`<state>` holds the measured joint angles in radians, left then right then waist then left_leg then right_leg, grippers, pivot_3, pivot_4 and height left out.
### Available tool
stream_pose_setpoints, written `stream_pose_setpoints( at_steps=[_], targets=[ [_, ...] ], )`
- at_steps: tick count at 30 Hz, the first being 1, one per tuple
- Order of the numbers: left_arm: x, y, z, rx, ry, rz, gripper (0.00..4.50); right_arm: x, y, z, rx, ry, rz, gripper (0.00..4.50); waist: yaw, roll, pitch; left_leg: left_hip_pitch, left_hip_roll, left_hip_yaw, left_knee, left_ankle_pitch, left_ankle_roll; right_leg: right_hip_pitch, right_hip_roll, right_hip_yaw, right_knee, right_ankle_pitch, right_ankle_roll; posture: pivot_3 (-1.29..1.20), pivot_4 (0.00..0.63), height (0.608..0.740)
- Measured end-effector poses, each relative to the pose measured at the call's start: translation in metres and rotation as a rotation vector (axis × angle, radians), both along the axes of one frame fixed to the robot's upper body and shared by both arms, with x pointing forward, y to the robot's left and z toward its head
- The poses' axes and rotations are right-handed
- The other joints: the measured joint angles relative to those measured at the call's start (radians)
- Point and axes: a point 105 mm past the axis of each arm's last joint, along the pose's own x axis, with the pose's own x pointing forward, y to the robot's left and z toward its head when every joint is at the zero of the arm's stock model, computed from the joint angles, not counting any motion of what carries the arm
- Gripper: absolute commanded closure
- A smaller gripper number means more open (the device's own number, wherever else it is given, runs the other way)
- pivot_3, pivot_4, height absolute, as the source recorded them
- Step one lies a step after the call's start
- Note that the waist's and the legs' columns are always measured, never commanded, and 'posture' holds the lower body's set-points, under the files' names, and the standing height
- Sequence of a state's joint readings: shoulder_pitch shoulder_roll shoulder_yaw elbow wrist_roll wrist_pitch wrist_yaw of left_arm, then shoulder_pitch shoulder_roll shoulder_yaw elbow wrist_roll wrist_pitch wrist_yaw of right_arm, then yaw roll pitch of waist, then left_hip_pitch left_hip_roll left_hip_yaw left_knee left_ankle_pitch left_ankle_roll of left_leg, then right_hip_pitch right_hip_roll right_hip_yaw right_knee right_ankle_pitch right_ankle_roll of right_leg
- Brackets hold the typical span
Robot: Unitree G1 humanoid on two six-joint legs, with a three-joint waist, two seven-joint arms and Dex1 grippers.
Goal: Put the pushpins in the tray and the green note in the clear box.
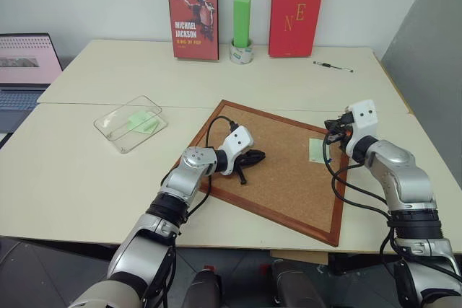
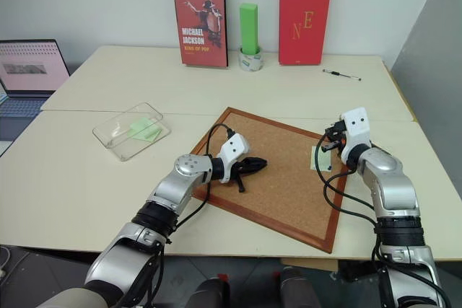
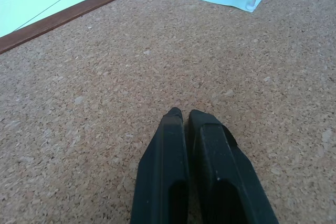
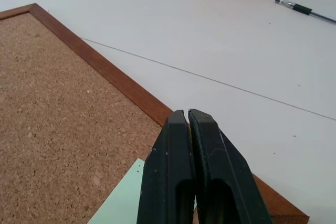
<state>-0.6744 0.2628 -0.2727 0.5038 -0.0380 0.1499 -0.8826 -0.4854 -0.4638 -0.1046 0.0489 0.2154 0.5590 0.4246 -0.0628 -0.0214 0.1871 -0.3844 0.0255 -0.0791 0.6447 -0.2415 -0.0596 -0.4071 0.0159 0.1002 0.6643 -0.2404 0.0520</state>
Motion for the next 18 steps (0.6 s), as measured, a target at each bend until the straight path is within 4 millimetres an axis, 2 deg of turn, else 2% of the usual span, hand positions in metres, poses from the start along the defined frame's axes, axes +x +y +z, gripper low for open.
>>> stream_pose_setpoints(
  at_steps=[3, 6, 11, 15, 18],
  targets=[
    [0.0, -0.001, 0.0, 0.003, -0.001, -0.004, 4.21, -0.005, -0.011, 0.007, -0.001, -0.026, -0.048, 4.46, 0.001, 0.0, 0.0, 0.0, 0.0, 0.0, 0.0, 0.0, 0.0, 0.0, 0.0, 0.0, 0.0, 0.0, 0.0, 0.0, 0.15, 0.74],
    [-0.001, -0.003, 0.0, 0.003, -0.001, -0.009, 4.21, -0.019, -0.038, 0.009, -0.089, -0.034, -0.114, 4.46, 0.003, 0.0, 0.0, 0.0, 0.0, 0.0, -0.001, 0.0, 0.0, 0.0, 0.0, 0.0, -0.002, 0.0, 0.0, 0.0, 0.15, 0.74],
    [0.0, 0.0, 0.0, 0.009, -0.002, -0.001, 4.21, -0.038, -0.077, -0.018, -0.276, 0.05, -0.228, 4.46, 0.0, 0.001, 0.0, 0.001, 0.0, 0.001, -0.001, 0.0, 0.0, 0.0, 0.0, 0.001, -0.002, -0.001, -0.001, 0.0, 0.15, 0.74],
    [0.001, 0.0, -0.001, 0.013, -0.001, 0.002, 4.21, -0.039, -0.089, -0.023, -0.38, 0.049, -0.268, 4.46, -0.003, 0.001, 0.0, 0.001, 0.0, 0.001, 0.0, 0.0, 0.0, 0.001, 0.0, 0.002, -0.002, -0.003, -0.004, 0.0, 0.15, 0.74],
    [0.001, 0.0, -0.001, 0.013, -0.002, 0.002, 4.21, -0.038, -0.091, -0.033, -0.442, 0.072, -0.261, 4.46, -0.003, 0.001, 0.0, 0.001, 0.0, 0.001, 0.0, 0.0, 0.0, 0.001, 0.0, 0.002, -0.002, -0.003, -0.004, 0.0, 0.15, 0.74]
  ],
)
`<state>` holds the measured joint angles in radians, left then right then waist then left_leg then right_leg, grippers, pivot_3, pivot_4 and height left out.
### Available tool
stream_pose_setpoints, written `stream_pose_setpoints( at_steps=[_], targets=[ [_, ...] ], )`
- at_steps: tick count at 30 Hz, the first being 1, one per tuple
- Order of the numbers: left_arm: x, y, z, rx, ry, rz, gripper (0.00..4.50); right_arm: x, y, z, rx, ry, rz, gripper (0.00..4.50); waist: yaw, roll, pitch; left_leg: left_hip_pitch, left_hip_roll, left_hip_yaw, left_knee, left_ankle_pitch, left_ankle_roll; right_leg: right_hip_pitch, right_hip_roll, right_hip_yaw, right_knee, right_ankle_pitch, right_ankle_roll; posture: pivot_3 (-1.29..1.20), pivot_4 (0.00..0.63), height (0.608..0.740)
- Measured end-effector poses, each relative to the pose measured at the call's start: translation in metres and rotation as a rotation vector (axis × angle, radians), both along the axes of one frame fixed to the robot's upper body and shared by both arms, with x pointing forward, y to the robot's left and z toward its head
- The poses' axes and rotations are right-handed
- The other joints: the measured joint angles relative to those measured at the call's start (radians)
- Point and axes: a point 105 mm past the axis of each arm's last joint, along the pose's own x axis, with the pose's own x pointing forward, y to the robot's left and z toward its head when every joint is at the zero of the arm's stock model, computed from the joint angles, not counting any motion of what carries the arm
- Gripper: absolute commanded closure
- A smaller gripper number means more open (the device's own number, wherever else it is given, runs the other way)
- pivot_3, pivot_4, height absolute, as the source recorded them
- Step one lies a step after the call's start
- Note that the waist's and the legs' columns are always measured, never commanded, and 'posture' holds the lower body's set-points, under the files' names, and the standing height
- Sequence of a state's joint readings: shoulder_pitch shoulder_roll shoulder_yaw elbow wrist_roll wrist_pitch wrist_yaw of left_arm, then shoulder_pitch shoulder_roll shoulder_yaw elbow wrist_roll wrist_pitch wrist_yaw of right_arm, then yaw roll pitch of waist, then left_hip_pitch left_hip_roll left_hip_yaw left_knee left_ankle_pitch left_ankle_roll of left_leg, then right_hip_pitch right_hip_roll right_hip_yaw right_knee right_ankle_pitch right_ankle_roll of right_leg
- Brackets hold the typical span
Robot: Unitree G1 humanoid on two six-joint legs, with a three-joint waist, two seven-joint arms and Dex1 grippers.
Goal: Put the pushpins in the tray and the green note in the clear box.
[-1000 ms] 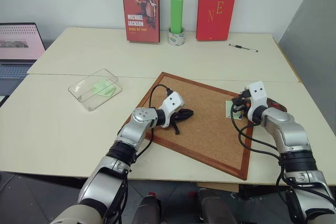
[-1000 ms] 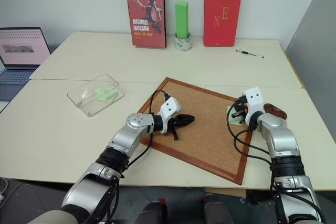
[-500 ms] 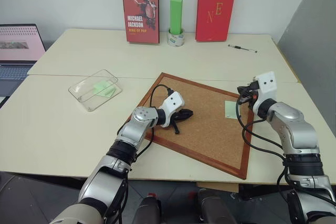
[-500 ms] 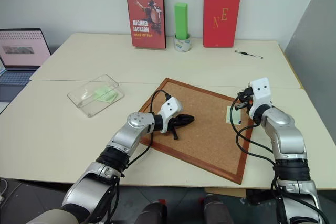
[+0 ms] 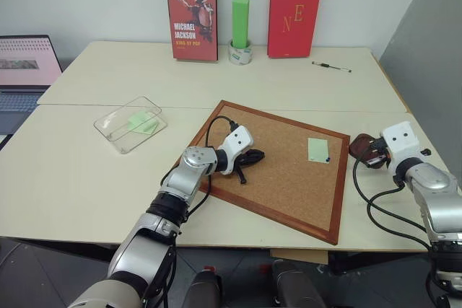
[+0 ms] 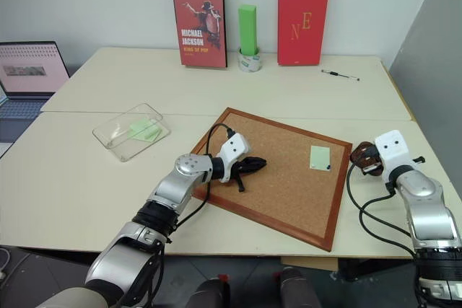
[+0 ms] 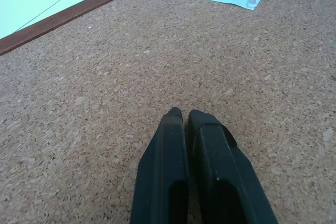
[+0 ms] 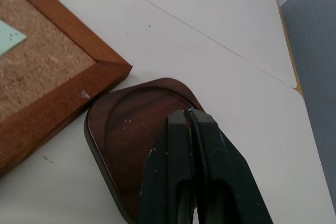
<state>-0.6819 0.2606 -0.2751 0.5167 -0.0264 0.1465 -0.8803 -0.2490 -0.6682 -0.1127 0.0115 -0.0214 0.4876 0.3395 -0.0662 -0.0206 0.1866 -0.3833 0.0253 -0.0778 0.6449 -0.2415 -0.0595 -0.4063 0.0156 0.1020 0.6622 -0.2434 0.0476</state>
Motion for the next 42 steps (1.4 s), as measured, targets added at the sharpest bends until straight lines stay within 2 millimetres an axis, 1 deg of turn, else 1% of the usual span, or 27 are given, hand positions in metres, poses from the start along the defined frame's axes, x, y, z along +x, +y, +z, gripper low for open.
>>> stream_pose_setpoints(
  at_steps=[3, 6, 7, 10, 14, 18, 20, 24, 27, 29, 31, 32, 35, 38, 42],
  targets=[
    [0.0, -0.001, 0.001, -0.001, -0.001, -0.005, 4.21, 0.001, -0.002, -0.012, -0.013, 0.039, -0.004, 3.93, 0.001, 0.0, 0.0, 0.0, 0.0, 0.0, 0.0, 0.0, 0.0, 0.0, 0.0, 0.0, 0.0, 0.001, 0.001, 0.0, 0.15, 0.74],
    [0.0, -0.001, 0.001, -0.001, -0.002, -0.006, 4.21, 0.002, -0.002, -0.012, -0.015, 0.041, -0.003, 3.21, 0.001, 0.0, 0.0, 0.0, 0.0, 0.0, -0.001, 0.0, 0.0, 0.0, 0.0, 0.0, 0.0, 0.001, 0.002, 0.0, 0.15, 0.74],
    [0.0, -0.001, 0.001, -0.001, -0.002, -0.005, 4.21, 0.003, -0.002, -0.011, -0.021, 0.04, -0.002, 3.08, 0.001, 0.0, 0.0, 0.0, 0.0, 0.0, -0.001, 0.0, 0.0, 0.0, 0.0, 0.0, 0.0, 0.001, 0.001, 0.0, 0.15, 0.74],
    [0.0, -0.001, 0.001, -0.001, -0.002, -0.003, 4.21, 0.004, -0.002, -0.009, -0.027, 0.035, 0.0, 2.38, 0.001, 0.0, 0.0, 0.0, 0.0, 0.0, 0.0, 0.0, 0.0, 0.0, 0.0, 0.0, 0.0, 0.001, 0.001, 0.0, 0.15, 0.74],
    [0.0, -0.001, 0.001, -0.001, -0.002, -0.003, 4.21, 0.006, -0.001, -0.003, -0.027, 0.018, 0.003, 2.38, 0.001, 0.0, 0.0, 0.0, 0.0, 0.0, 0.0, 0.0, 0.0, 0.0, 0.0, 0.0, 0.0, 0.0, 0.001, 0.0, 0.15, 0.74],
    [0.0, -0.001, 0.001, -0.001, -0.003, -0.005, 4.21, 0.005, 0.002, 0.009, -0.021, -0.019, 0.01, 2.38, 0.001, 0.0, 0.0, 0.0, 0.0, 0.0, -0.001, 0.0, 0.0, 0.0, 0.0, 0.0, 0.0, 0.0, 0.001, 0.0, 0.15, 0.74],
    [0.0, -0.001, 0.001, -0.001, -0.003, -0.005, 4.21, 0.003, 0.0, 0.014, -0.017, -0.032, 0.002, 2.38, 0.001, 0.0, 0.0, 0.0, 0.0, 0.0, -0.001, 0.0, 0.0, 0.0, 0.0, 0.0, -0.001, 0.0, 0.0, 0.0, 0.15, 0.74],
    [0.0, -0.001, 0.0, 0.0, -0.004, -0.007, 4.21, -0.002, -0.004, 0.005, -0.017, -0.001, -0.017, 2.38, 0.001, 0.0, 0.0, -0.001, 0.0, 0.0, -0.001, 0.0, 0.0, 0.0, 0.0, 0.0, -0.001, 0.0, 0.0, 0.0, 0.15, 0.74],
    [0.001, -0.001, 0.0, 0.001, -0.007, -0.006, 4.21, -0.003, -0.003, 0.005, -0.009, -0.004, -0.014, 2.38, 0.001, 0.0, 0.0, 0.0, 0.0, 0.0, 0.0, 0.0, 0.0, 0.0, 0.0, 0.0, -0.001, 0.0, 0.0, 0.0, 0.15, 0.74],
    [0.001, 0.0, 0.0, 0.001, -0.007, -0.006, 4.21, -0.004, 0.008, 0.01, 0.066, -0.024, 0.026, 2.38, 0.001, 0.0, 0.0, 0.0, 0.0, 0.0, 0.0, 0.0, 0.0, 0.0, 0.0, 0.0, -0.001, 0.0, 0.0, 0.0, 0.15, 0.74],
    [0.001, -0.001, 0.0, 0.002, -0.007, -0.007, 4.21, -0.008, 0.027, 0.011, 0.163, -0.017, 0.099, 2.38, 0.001, 0.0, 0.0, 0.0, 0.0, -0.001, -0.001, 0.0, 0.0, 0.0, 0.0, 0.0, -0.001, 0.0, 0.0, 0.0, 0.15, 0.74],
    [0.001, -0.001, 0.0, 0.001, -0.007, -0.009, 4.21, -0.011, 0.037, 0.009, 0.209, 0.003, 0.136, 2.38, 0.001, 0.0, 0.0, -0.001, 0.0, -0.001, 0.0, 0.0, 0.0, 0.0, 0.0, 0.0, -0.001, 0.0, 0.0, 0.0, 0.15, 0.74],
    [0.002, -0.003, 0.0, -0.002, -0.005, -0.01, 4.21, -0.019, 0.057, 0.002, 0.317, 0.049, 0.201, 2.38, 0.001, 0.0, 0.0, -0.001, 0.0, -0.001, 0.0, 0.0, 0.0, 0.0, 0.0, 0.0, -0.003, 0.0, 0.0, 0.0, 0.15, 0.74],
    [0.002, -0.003, 0.0, -0.001, -0.004, -0.01, 4.21, -0.023, 0.069, -0.003, 0.388, 0.073, 0.235, 2.38, 0.001, 0.0, 0.0, -0.001, 0.0, -0.001, 0.0, 0.0, 0.0, 0.0, 0.0, 0.0, -0.003, 0.0, 0.0, 0.0, 0.15, 0.74],
    [0.002, -0.003, 0.0, -0.001, -0.004, -0.009, 4.21, -0.024, 0.08, -0.005, 0.415, 0.082, 0.262, 2.38, 0.001, 0.0, 0.0, -0.001, 0.0, -0.001, 0.0, 0.0, 0.0, 0.0, 0.0, 0.0, -0.003, 0.0, 0.0, 0.0, 0.15, 0.74]
  ],
)
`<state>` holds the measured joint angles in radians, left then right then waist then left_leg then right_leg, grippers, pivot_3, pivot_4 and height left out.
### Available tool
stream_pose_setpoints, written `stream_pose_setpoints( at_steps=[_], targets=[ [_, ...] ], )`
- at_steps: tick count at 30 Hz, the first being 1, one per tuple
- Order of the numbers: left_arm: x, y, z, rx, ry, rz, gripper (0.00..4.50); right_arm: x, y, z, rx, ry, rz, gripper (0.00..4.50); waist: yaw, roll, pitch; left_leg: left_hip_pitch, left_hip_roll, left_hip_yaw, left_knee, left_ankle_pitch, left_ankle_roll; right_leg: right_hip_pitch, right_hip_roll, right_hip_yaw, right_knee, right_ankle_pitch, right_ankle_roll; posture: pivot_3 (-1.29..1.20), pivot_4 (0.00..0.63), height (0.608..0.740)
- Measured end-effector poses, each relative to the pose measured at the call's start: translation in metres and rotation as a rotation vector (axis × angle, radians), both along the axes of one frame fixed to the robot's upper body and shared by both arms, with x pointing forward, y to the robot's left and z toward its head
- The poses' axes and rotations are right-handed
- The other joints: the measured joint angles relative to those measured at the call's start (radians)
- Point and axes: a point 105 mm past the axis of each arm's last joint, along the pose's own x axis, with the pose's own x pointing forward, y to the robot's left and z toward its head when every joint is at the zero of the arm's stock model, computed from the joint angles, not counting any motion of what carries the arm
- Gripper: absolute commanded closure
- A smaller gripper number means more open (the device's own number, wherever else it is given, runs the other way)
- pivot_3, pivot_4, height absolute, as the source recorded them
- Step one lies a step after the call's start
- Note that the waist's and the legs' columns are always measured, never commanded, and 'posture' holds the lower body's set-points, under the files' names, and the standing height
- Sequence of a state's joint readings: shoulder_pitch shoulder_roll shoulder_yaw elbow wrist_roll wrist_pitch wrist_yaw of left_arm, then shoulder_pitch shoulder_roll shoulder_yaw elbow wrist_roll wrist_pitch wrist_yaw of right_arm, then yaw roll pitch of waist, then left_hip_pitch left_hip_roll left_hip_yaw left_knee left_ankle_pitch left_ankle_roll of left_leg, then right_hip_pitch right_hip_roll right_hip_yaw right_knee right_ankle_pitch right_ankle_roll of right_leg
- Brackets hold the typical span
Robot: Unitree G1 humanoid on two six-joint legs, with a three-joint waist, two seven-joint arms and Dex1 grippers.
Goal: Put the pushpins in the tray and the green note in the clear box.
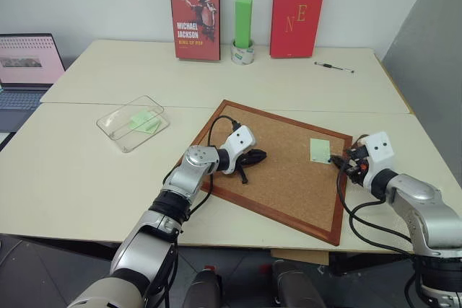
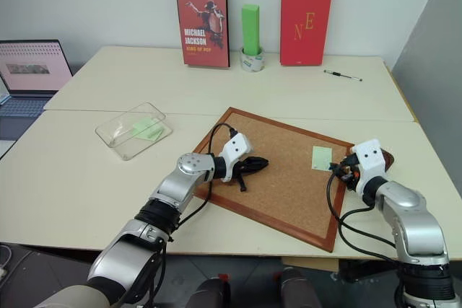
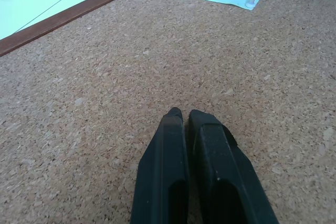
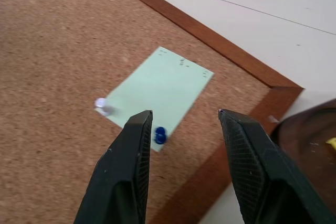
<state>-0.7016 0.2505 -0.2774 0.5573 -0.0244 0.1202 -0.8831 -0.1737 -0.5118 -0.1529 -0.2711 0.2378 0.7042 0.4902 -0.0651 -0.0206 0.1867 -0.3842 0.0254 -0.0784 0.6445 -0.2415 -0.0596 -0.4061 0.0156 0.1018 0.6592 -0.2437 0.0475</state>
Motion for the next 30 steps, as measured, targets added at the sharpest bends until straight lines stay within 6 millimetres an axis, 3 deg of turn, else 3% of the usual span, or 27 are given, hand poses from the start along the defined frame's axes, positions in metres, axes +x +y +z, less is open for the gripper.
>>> stream_pose_setpoints(
  at_steps=[10, 21, 30],
  targets=[
    [0.0, 0.0, 0.0, 0.0, -0.001, 0.0, 4.21, 0.003, 0.003, -0.013, -0.007, 0.039, -0.011, 2.38, 0.0, 0.0, 0.0, 0.0, 0.0, 0.0, 0.0, 0.0, 0.0, 0.0, 0.0, 0.0, -0.001, 0.0, 0.0, 0.0, 0.15, 0.74],
    [0.0, 0.0, 0.0, -0.001, -0.001, 0.001, 4.21, 0.005, 0.003, -0.015, -0.008, 0.043, -0.014, 4.37, 0.0, 0.0, 0.0, 0.0, 0.0, 0.0, 0.0, 0.0, 0.0, 0.0, 0.0, 0.0, -0.002, 0.0, 0.0, 0.0, 0.15, 0.74],
    [0.0, 0.0, 0.0, -0.001, -0.004, 0.004, 4.21, 0.005, 0.005, -0.014, 0.001, 0.043, -0.007, 4.47, 0.0, 0.0, 0.0, -0.001, 0.0, 0.0, -0.001, 0.0, 0.0, 0.0, 0.0, 0.0, -0.002, 0.0, 0.0, 0.0, 0.15, 0.74]
  ],
)
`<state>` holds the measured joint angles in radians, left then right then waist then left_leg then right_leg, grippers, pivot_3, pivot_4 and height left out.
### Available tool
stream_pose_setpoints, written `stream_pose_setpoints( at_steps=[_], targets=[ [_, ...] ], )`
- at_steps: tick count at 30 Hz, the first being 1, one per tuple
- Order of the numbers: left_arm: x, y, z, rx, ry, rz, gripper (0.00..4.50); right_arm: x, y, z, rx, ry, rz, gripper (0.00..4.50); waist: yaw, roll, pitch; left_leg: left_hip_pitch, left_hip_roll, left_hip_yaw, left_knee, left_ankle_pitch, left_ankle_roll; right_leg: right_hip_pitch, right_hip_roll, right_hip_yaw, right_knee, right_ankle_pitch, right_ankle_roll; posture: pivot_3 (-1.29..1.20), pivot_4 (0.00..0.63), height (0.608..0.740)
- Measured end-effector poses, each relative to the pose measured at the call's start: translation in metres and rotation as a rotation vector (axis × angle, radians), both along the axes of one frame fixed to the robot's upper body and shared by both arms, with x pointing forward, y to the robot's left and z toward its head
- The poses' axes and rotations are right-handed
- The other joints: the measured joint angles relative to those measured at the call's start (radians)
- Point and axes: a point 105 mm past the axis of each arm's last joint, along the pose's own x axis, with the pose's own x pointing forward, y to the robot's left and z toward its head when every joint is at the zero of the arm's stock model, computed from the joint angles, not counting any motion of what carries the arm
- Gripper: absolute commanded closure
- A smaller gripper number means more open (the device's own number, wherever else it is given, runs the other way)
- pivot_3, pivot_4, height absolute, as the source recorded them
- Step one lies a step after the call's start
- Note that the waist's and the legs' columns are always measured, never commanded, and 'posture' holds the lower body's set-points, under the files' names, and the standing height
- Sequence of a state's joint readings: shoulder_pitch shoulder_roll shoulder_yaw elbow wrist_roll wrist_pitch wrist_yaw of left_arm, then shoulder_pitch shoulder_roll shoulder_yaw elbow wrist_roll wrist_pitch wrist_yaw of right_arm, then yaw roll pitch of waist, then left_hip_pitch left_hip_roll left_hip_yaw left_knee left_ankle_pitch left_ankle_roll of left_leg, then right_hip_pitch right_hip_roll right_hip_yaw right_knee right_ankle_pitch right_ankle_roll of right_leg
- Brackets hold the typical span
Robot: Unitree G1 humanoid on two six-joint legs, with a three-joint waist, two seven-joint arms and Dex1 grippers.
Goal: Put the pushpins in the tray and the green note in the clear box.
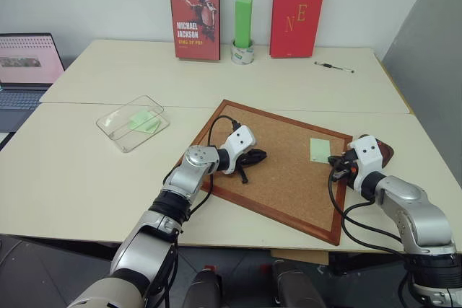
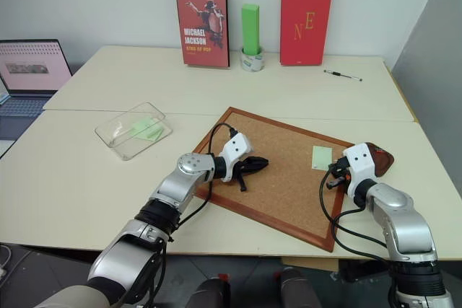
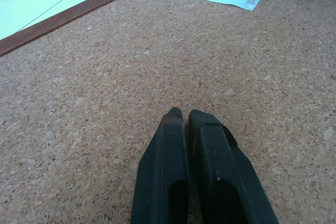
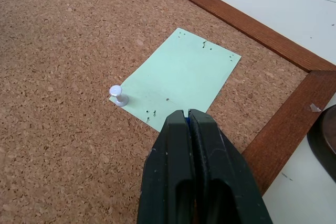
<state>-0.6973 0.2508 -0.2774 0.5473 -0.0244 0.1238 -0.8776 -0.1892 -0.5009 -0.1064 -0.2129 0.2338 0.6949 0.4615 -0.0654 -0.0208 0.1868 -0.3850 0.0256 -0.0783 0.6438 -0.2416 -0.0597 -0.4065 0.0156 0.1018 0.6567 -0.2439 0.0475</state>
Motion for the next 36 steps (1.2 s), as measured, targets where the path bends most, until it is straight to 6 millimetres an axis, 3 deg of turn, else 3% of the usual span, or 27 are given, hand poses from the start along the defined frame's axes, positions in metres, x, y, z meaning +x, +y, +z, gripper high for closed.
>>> stream_pose_setpoints(
  at_steps=[7, 12, 15, 21, 27, 34, 36],
  targets=[
    [0.0, 0.0, 0.001, 0.0, -0.01, 0.0, 4.21, -0.001, 0.001, 0.009, 0.008, -0.019, 0.009, 4.47, 0.0, 0.0, 0.0, -0.003, 0.0, 0.0, -0.001, 0.0, 0.0, -0.003, 0.0, 0.0, 0.0, 0.0, 0.0, 0.0, 0.15, 0.74],
    [0.0, -0.001, 0.001, 0.0, -0.011, -0.001, 4.21, 0.002, 0.008, 0.048, -0.009, -0.15, 0.045, 4.47, 0.001, 0.0, 0.0, -0.004, 0.0, -0.001, -0.001, 0.0, 0.0, -0.003, 0.0, -0.001, -0.002, 0.0, 0.0, 0.0, 0.15, 0.74],
    [-0.001, -0.001, 0.002, -0.001, -0.011, -0.004, 4.21, 0.001, 0.003, 0.052, -0.005, -0.155, 0.028, 4.47, 0.002, 0.0, 0.0, -0.006, 0.0, -0.001, -0.002, 0.0, 0.0, -0.003, 0.0, -0.001, -0.005, 0.0, 0.0, 0.0, 0.15, 0.74],
    [-0.001, -0.002, 0.002, -0.002, -0.014, -0.007, 4.21, -0.001, -0.017, 0.053, -0.047, -0.148, -0.044, 4.47, 0.006, 0.0, 0.0, -0.008, 0.0, 0.0, -0.002, 0.0, 0.0, -0.002, 0.0, -0.001, -0.009, 0.001, 0.002, 0.0, 0.15, 0.74],
    [-0.001, -0.002, 0.002, 0.0, -0.015, -0.008, 4.21, 0.004, -0.074, 0.041, -0.313, -0.105, -0.206, 4.47, 0.006, 0.0, 0.0, -0.007, 0.0, 0.0, -0.002, 0.0, 0.0, -0.002, 0.0, -0.001, -0.01, 0.001, 0.002, 0.0, 0.15, 0.74],
    [-0.001, -0.002, 0.002, 0.002, -0.017, -0.008, 4.21, 0.011, -0.096, 0.012, -0.484, -0.062, -0.237, 4.47, 0.005, 0.0, 0.0, -0.007, 0.0, 0.0, -0.002, 0.0, 0.0, -0.002, 0.0, 0.0, -0.01, 0.002, 0.003, 0.0, 0.15, 0.74],
    [-0.001, -0.002, 0.002, 0.003, -0.018, -0.008, 4.21, 0.014, -0.095, 0.009, -0.491, -0.066, -0.235, 4.05, 0.005, 0.0, 0.0, -0.007, 0.0, 0.0, -0.002, 0.0, 0.0, -0.002, 0.0, 0.0, -0.01, 0.002, 0.003, 0.0, 0.15, 0.74]
  ],
)
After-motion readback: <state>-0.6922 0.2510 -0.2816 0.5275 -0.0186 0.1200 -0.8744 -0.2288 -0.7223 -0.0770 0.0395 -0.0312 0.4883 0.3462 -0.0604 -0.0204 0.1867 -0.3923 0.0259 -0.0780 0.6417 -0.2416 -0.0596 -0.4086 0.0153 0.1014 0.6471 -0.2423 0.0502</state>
